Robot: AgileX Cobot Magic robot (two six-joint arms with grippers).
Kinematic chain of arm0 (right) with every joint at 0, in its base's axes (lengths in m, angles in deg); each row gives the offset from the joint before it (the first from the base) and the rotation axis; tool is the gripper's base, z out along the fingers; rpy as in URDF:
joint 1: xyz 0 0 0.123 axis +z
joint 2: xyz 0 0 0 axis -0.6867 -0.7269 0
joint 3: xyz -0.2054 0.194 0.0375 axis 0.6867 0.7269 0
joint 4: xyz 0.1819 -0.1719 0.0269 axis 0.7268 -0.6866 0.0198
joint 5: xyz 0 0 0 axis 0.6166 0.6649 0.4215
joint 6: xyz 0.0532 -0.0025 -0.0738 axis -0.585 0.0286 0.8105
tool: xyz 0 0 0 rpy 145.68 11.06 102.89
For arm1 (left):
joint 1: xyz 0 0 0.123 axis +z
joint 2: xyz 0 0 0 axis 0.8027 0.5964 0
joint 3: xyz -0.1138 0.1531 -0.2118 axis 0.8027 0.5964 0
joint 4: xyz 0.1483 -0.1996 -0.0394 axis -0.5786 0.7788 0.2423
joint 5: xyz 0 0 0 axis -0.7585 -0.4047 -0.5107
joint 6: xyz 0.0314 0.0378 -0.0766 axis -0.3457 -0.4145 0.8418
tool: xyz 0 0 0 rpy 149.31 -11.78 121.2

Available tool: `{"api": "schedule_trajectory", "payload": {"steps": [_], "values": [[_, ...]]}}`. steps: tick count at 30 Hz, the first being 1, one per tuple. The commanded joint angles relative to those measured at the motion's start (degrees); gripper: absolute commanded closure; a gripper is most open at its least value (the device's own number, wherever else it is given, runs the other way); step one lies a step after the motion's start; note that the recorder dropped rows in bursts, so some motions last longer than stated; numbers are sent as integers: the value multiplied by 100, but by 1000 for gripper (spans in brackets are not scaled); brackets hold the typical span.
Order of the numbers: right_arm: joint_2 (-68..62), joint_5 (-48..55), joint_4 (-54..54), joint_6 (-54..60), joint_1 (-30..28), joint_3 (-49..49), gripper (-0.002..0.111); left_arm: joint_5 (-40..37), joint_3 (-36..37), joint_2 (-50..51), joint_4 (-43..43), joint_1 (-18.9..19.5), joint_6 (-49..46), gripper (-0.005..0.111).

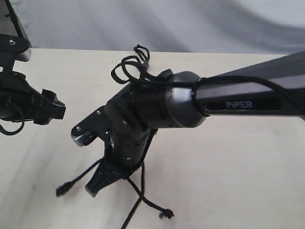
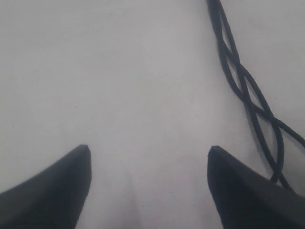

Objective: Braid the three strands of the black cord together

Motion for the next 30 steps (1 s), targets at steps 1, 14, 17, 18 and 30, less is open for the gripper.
{"api": "schedule_trajectory", "payload": {"steps": [1,14,17,18,30], "values": [[271,74,-884,83,7,-118,108,50,41,-37,-25,17,42,42],[-299,209,-2371,-39,7,-118,108,36,41,-37,-25,17,42,42],[-411,209,-2371,-52,7,-118,108,36,41,-37,-25,17,42,42],[-427,223,-2371,-52,7,-118,108,36,41,-37,-25,17,42,42],[-457,467,-1312,310,7,47,108,36,41,-37,-25,17,42,42]]}}
